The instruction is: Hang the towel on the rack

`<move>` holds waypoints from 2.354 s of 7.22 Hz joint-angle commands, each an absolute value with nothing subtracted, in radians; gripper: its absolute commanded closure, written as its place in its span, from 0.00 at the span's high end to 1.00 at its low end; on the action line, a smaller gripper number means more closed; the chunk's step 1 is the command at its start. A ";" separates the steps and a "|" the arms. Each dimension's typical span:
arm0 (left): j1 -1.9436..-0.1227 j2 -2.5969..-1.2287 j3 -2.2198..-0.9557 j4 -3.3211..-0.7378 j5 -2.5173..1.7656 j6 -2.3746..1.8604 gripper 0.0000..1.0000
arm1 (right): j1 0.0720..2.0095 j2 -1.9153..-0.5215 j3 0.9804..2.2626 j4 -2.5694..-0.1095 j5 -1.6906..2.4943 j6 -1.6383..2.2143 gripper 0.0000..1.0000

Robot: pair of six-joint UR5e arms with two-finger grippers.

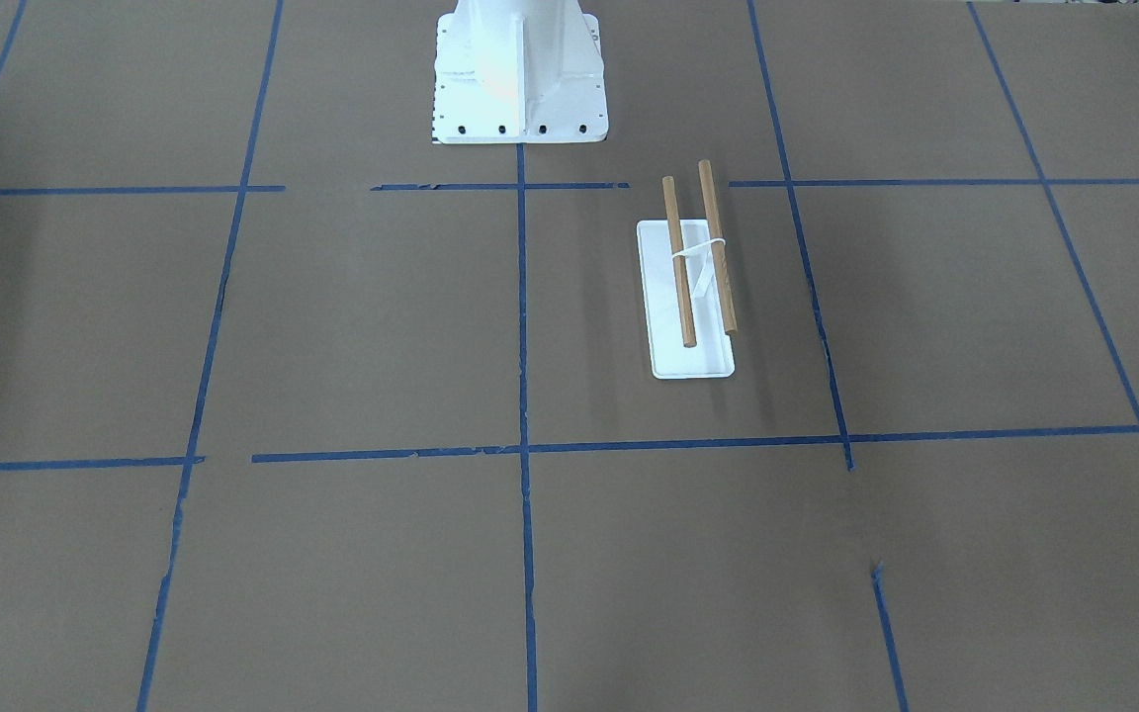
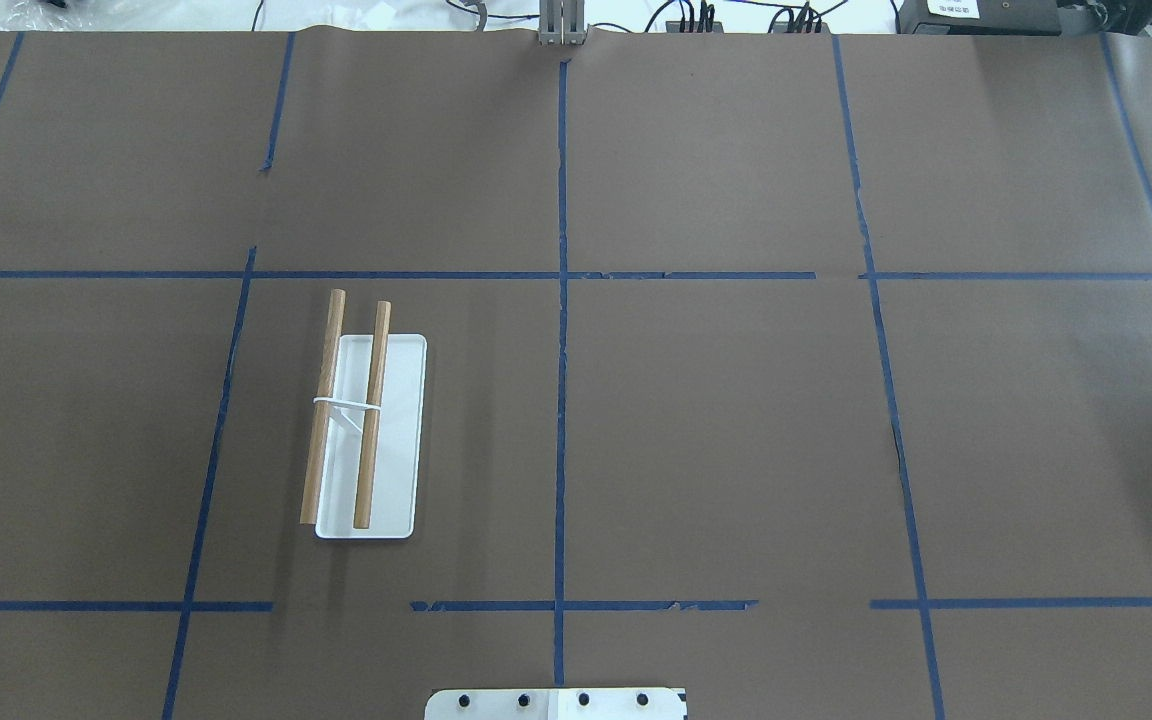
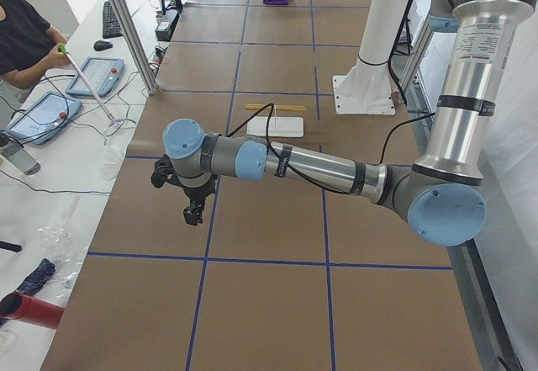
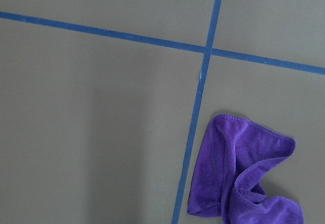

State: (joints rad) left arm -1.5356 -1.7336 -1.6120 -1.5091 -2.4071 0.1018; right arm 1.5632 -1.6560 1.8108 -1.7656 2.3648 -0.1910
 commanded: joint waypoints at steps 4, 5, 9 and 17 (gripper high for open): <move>-1.537 -1.710 -1.629 -1.516 -2.398 0.097 1.00 | 1.565 -1.657 1.815 -1.766 2.359 -0.186 1.00; -1.539 -1.710 -1.647 -1.520 -2.398 0.100 1.00 | 1.565 -1.655 1.816 -1.766 2.361 -0.178 1.00; -1.537 -1.697 -1.661 -1.522 -2.404 0.101 1.00 | 1.565 -1.655 1.818 -1.766 2.368 -0.179 1.00; -1.531 -1.671 -1.664 -1.522 -2.407 0.095 1.00 | 1.554 -1.698 1.785 -1.766 2.364 -0.179 1.00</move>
State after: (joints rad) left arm -1.5310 -1.6712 -1.6631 -1.5217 -2.4057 0.0956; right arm 1.5568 -1.6875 1.8381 -1.7660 2.3661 -0.1803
